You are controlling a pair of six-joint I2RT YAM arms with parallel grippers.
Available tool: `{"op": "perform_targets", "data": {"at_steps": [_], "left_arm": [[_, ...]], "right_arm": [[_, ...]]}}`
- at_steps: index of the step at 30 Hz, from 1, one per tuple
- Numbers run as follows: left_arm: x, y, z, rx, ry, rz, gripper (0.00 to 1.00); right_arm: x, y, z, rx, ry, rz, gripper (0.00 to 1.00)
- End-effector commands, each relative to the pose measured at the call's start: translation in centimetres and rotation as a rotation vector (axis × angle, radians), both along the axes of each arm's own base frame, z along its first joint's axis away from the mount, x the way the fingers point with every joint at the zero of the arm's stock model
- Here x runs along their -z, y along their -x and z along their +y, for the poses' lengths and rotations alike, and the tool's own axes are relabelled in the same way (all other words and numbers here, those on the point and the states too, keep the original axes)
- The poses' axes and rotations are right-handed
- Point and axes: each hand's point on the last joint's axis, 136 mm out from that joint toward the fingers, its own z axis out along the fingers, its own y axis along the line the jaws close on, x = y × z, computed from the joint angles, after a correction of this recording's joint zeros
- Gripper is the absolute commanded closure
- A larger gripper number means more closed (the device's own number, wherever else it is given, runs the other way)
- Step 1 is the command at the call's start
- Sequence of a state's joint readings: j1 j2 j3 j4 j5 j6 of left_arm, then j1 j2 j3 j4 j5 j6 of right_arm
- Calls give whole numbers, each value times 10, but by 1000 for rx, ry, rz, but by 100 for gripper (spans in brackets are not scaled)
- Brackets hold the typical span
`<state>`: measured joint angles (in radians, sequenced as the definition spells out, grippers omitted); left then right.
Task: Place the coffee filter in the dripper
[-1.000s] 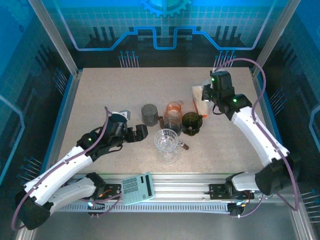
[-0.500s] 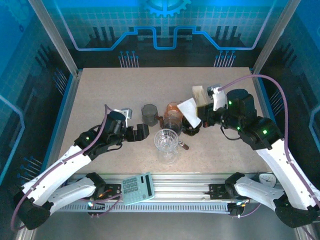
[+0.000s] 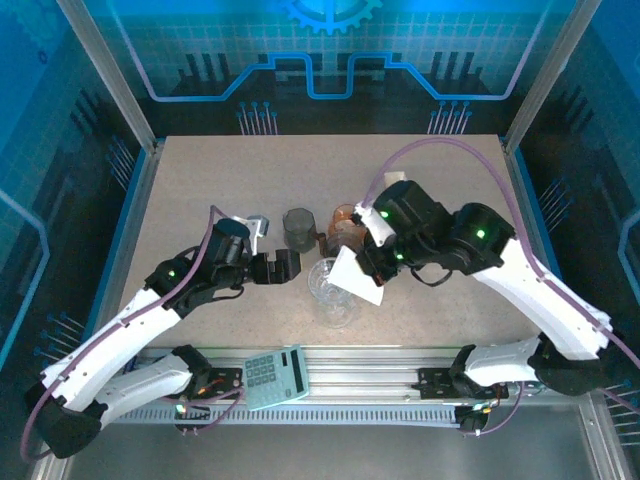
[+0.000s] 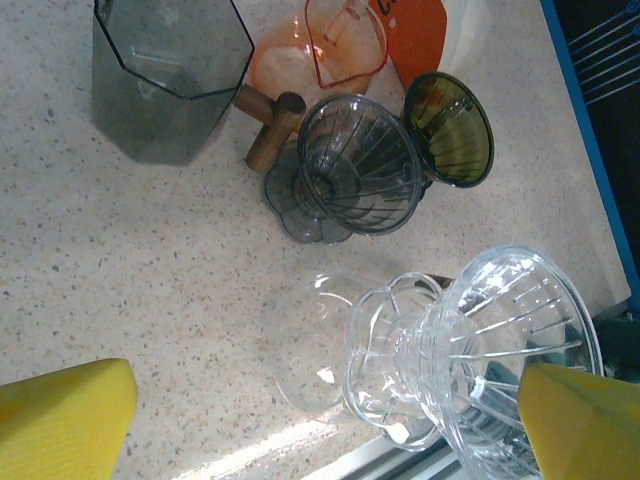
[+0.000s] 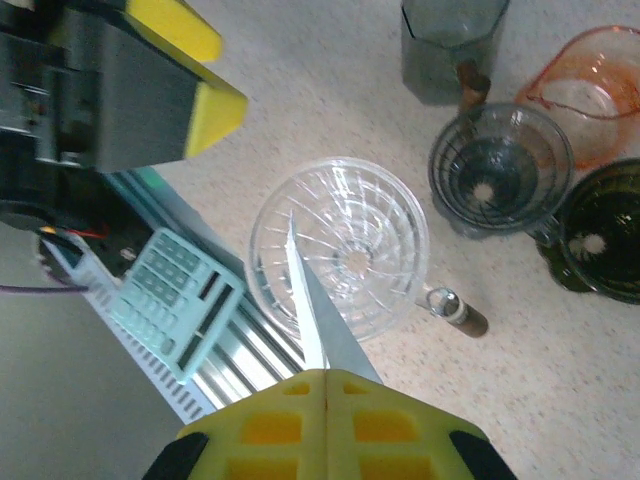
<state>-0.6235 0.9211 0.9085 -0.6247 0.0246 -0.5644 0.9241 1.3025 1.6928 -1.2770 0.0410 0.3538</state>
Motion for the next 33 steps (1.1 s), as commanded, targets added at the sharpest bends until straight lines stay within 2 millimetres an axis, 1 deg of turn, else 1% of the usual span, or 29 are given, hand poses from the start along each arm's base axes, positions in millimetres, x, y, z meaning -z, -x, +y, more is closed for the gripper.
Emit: {"op": "perform_targets", "data": {"at_steps": [1,4,10,17,21,23,25,27,28,30,33], "left_arm": [[-11,5,-2,44,6,-7,1],[-12,8,-3,59,16,-1,3],[-15,14,-6,70,48,7,3],[-22,17,-1,59,59,-11,2],[-25,19,-1,56,72,-15,1],[-24,19,-1,58,78,-10,1],[-24,19,-2,56,83,-7,1],[-25,19,-3,55,89,-3,1],[-25,19,-3,55,91,-4,1],[-28,19,-4,56,100,-7,1],[-33,18,-6,59,116,-13,1]], "right_arm": [[3,1,-10,6,113,-6,100],[7,-6,1,-12,174,-19,100],[20,-14,30,-79,243,-19,100],[44,-19,62,-136,259,11,100],[60,-22,71,-138,260,23,100],[67,-21,76,-143,245,37,99],[71,-18,78,-146,235,52,90],[69,-18,77,-142,222,44,80],[65,-17,77,-141,210,32,72],[52,-18,74,-130,168,-10,52],[36,-18,66,-111,114,-68,37]]}}
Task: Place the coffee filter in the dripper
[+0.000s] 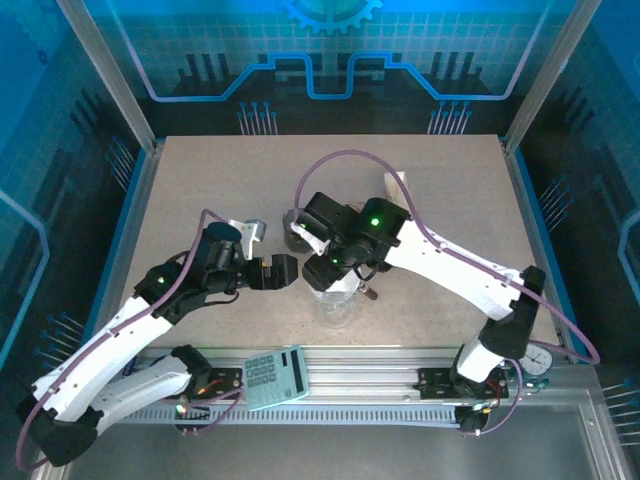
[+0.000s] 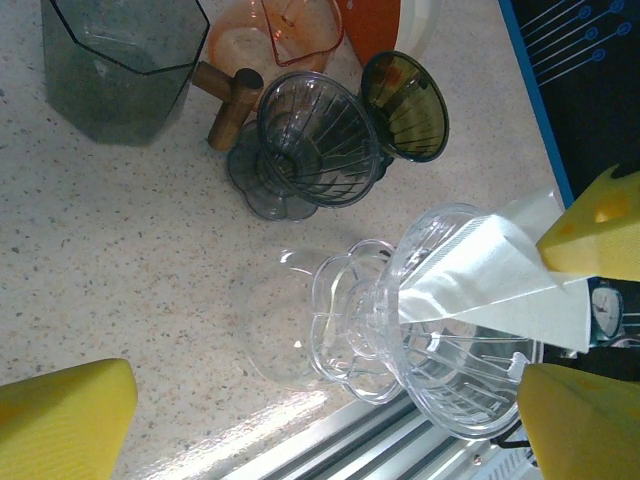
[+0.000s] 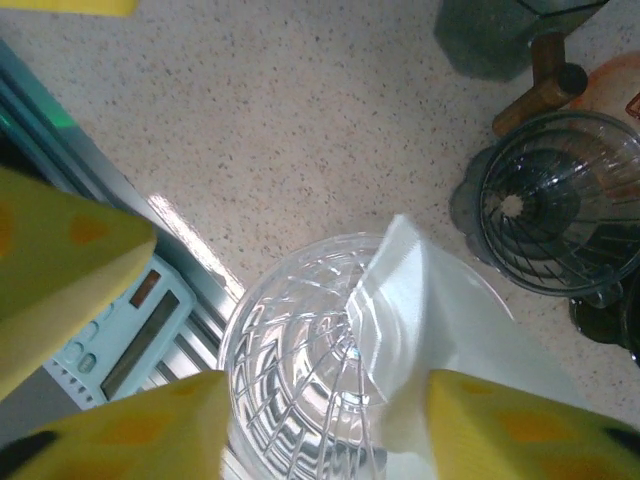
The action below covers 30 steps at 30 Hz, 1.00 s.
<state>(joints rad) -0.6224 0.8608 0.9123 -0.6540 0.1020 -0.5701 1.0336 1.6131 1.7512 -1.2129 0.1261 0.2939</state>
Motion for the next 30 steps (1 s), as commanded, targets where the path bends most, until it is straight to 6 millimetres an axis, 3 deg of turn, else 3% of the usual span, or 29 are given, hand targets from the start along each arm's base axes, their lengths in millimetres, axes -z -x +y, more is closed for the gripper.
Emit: {"op": "perform_targets", "data": {"at_steps": [1,5,12,16,23,30], "left_arm": [[-20,0,-3,4,55,-17,1],[-24,-3,-7,7,65,-19,1],[-26,-9,-14,18,78,-10,2],[-25,-11,-15,14,73,-5,2],[-24,-13,-14,4,68,-2,1],[-23,-13,-13,3,63,-3,1]], "right_arm": [[-37,4,-7,5,-116,-96,35],[-46,6,-19,31,-158,-138,30],[-41,-11,-48,131,-174,-138,30],[-42,-1,-38,46,-244,-110,34],[-25,6,-24,-16,-233,-49,48],[-12,7,-24,-22,-191,-16,60]]}}
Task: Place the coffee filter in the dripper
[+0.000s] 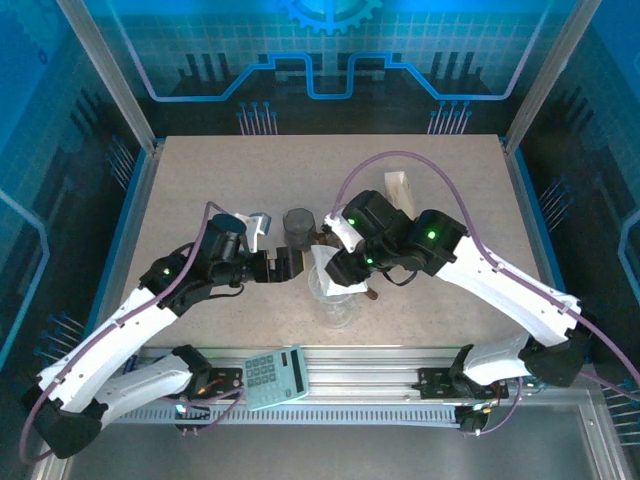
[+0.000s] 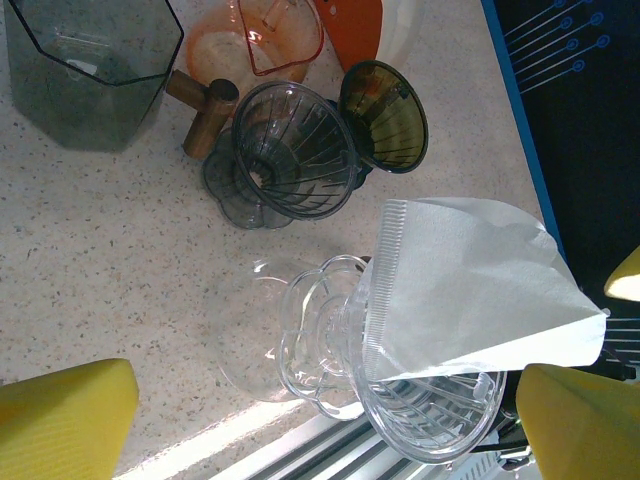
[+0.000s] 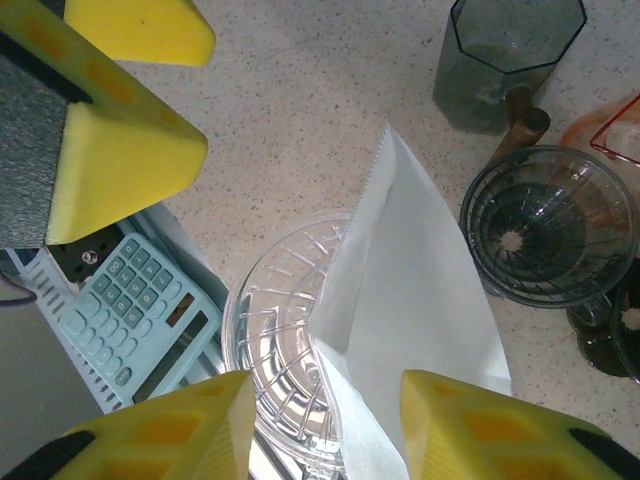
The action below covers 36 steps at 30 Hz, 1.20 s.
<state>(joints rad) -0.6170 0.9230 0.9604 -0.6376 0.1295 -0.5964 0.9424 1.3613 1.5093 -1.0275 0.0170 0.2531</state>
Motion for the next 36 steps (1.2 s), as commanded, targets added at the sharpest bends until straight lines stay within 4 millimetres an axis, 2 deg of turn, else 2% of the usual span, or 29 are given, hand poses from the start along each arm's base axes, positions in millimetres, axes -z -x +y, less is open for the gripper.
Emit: {"op": "perform_targets", "data": {"at_steps": [1,8,14,17,31,33,36], "left_arm": [[-14,-3,-3,3,33,-26,1],[-11,-3,-2,1,29,-23,1],[-12,-2,-2,1,35,-24,1],[-13,-1,-2,3,39,-26,1],[-8,-4,-4,-12,127,21,1],[-8,-5,-2,-19,131,25,1],[-8,-5,-1,-22,133,26,1]], "right_arm": [[9,5,5,-28,15,29,62],[12,9,9,-40,33,38,78],[14,4,3,-14,142,-49,97],[17,7,6,-27,182,-56,100],[46,17,30,-89,195,-2,99],[46,21,35,-109,175,0,94],[39,25,41,-128,126,-11,79]]}}
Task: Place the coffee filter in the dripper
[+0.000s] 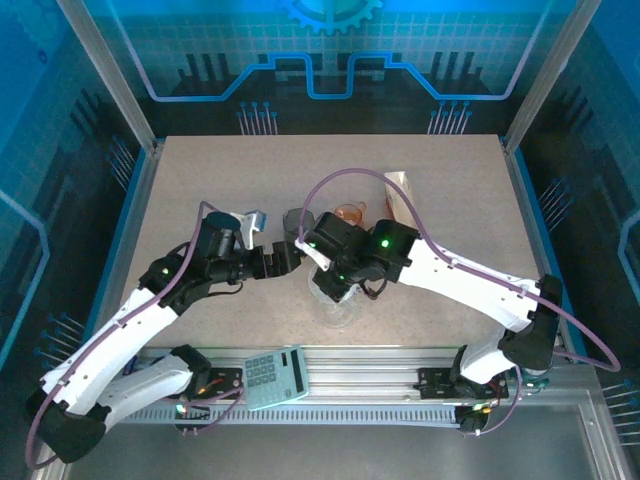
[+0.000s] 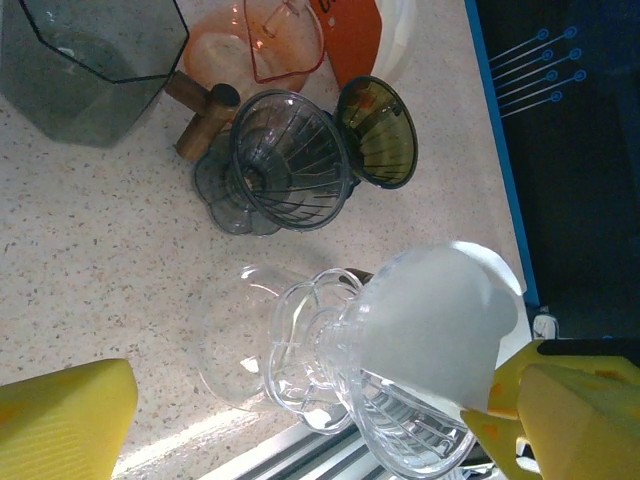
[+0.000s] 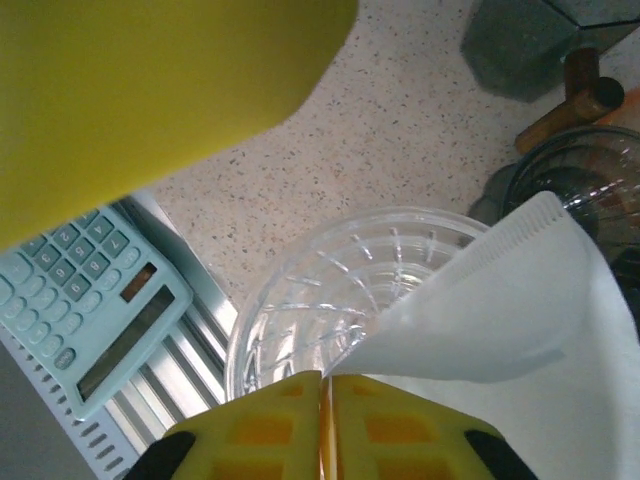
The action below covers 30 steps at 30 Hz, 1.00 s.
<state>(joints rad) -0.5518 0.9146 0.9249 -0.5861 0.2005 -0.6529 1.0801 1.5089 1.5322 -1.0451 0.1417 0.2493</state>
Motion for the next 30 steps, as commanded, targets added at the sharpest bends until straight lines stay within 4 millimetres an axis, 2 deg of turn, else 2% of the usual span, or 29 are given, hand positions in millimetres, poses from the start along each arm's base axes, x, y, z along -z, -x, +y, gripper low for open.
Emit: {"op": "perform_targets", "data": {"at_steps": [1,3,5,11,20,27,30], "left_arm": [[-9,2,-5,19,57,-12,1],[-9,1,-5,20,65,-12,1],[-9,1,-7,25,77,-12,1],[-13,-1,-12,42,108,-22,1],[-21,-2,-17,69,125,-47,1],[-22,-4,-17,65,124,-53,1],[-23,-5,-17,63,123,-56,1]], "right_arm": [[-6,13,12,-55,-65,9,71],[-8,16,14,-68,-90,10,61],[-12,20,16,-84,-126,15,46],[-26,26,18,-103,-209,4,33],[-41,19,6,-54,-220,-55,29],[-70,2,-25,92,-265,-190,30],[-70,-11,-45,205,-268,-201,33]]}}
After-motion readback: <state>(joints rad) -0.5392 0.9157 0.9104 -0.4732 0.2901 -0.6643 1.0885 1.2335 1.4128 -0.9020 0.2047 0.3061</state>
